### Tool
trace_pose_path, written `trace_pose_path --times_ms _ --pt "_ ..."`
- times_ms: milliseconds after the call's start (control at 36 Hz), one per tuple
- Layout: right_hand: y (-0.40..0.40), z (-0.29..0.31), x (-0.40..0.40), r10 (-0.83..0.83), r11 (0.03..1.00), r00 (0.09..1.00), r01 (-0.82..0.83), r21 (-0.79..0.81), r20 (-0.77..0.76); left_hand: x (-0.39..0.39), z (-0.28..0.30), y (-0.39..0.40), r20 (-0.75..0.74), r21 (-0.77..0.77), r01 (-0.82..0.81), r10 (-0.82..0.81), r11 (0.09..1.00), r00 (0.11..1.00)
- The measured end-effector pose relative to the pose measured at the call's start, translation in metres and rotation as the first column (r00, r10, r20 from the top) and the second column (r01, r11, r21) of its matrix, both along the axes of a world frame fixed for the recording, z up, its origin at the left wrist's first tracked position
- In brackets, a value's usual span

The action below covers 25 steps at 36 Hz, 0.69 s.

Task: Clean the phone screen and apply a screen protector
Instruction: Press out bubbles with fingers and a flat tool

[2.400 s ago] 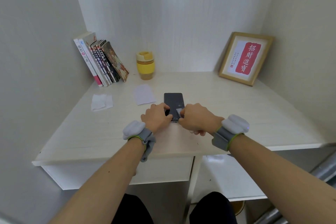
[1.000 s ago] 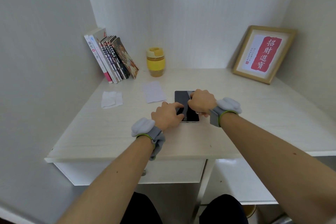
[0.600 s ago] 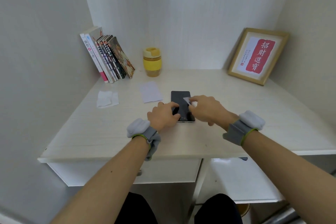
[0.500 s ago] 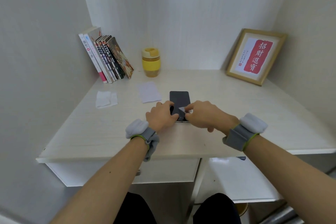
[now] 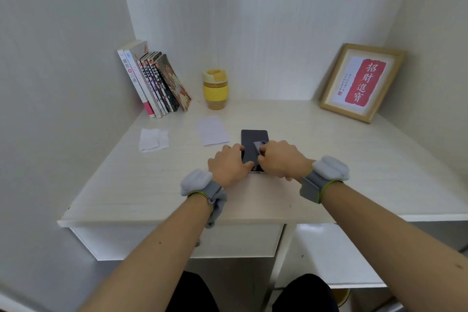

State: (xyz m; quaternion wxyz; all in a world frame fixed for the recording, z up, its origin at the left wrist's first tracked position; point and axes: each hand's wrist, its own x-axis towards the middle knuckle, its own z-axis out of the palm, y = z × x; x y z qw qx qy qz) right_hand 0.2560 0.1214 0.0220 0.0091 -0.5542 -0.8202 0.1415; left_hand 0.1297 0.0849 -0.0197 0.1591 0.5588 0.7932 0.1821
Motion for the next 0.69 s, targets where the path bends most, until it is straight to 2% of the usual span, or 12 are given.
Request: trace_pose_path --times_ms 167,361,694 --pt "-0.008 0.003 0.005 0.017 0.998 0.999 -0.019 -0.062 -0.041 -0.001 0.001 0.002 0.016 -0.008 0.003 -0.003 1.0 1.0" --pt "0.021 -0.003 -0.014 -0.04 0.999 0.997 0.041 0.013 -0.067 0.0 0.001 0.0 -0.002 -0.007 0.009 -0.009 1.0 1.0" --pt "0.045 0.001 -0.027 -0.08 0.996 0.993 0.084 0.041 -0.087 0.0 -0.001 0.0 -0.01 -0.005 0.016 -0.016 1.0 1.0"
